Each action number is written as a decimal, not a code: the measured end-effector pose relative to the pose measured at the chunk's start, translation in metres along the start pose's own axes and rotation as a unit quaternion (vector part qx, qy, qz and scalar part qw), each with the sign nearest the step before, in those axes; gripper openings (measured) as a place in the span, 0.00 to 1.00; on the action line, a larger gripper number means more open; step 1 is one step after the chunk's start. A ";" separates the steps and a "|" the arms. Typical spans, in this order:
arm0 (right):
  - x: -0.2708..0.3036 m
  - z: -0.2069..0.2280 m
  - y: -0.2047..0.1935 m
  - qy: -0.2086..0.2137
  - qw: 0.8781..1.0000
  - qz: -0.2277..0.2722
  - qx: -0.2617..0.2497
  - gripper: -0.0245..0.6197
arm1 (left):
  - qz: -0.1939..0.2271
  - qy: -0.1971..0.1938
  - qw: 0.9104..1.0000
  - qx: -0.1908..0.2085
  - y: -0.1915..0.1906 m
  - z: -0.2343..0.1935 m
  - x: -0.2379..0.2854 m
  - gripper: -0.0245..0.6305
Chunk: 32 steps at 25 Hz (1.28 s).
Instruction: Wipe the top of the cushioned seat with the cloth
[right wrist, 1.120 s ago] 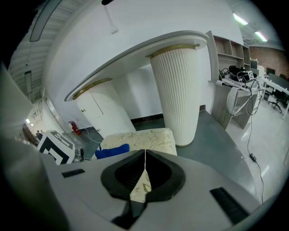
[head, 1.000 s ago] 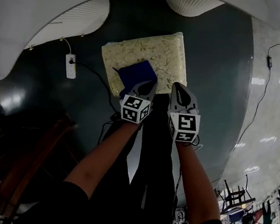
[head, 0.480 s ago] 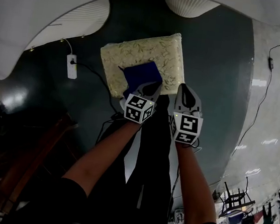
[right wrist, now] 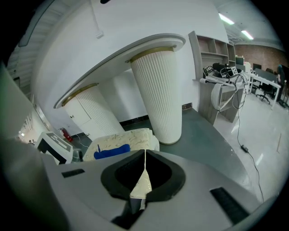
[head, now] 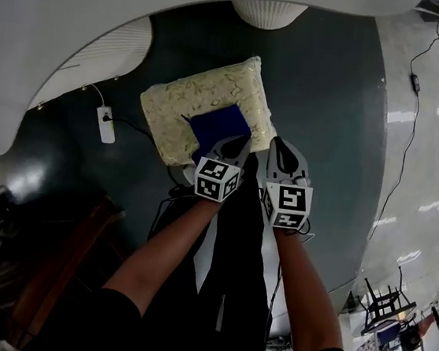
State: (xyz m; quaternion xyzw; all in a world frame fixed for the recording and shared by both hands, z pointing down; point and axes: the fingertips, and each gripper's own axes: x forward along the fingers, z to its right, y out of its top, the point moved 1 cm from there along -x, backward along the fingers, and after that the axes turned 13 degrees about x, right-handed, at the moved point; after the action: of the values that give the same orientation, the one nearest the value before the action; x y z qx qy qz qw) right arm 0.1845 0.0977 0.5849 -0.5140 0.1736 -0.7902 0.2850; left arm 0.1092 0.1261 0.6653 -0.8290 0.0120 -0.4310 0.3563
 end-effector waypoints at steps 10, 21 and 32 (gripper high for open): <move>-0.010 0.028 0.002 -0.024 0.999 0.006 0.026 0.10 | -0.005 -0.016 1.000 0.016 0.008 0.020 0.016 0.09; -0.014 0.039 0.002 -0.036 0.997 0.020 0.065 0.10 | -0.048 -0.046 0.997 0.033 0.012 0.040 0.039 0.09; -0.031 0.067 0.013 -0.064 0.996 0.036 0.057 0.10 | -0.063 -0.107 0.988 0.095 0.009 0.076 0.059 0.09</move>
State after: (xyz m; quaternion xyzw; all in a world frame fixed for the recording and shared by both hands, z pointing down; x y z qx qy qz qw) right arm 0.2586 0.1084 0.5832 -0.5403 0.1278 -0.7534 0.3524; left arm 0.2043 0.1445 0.6733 -0.8319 -0.1195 -0.3609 0.4043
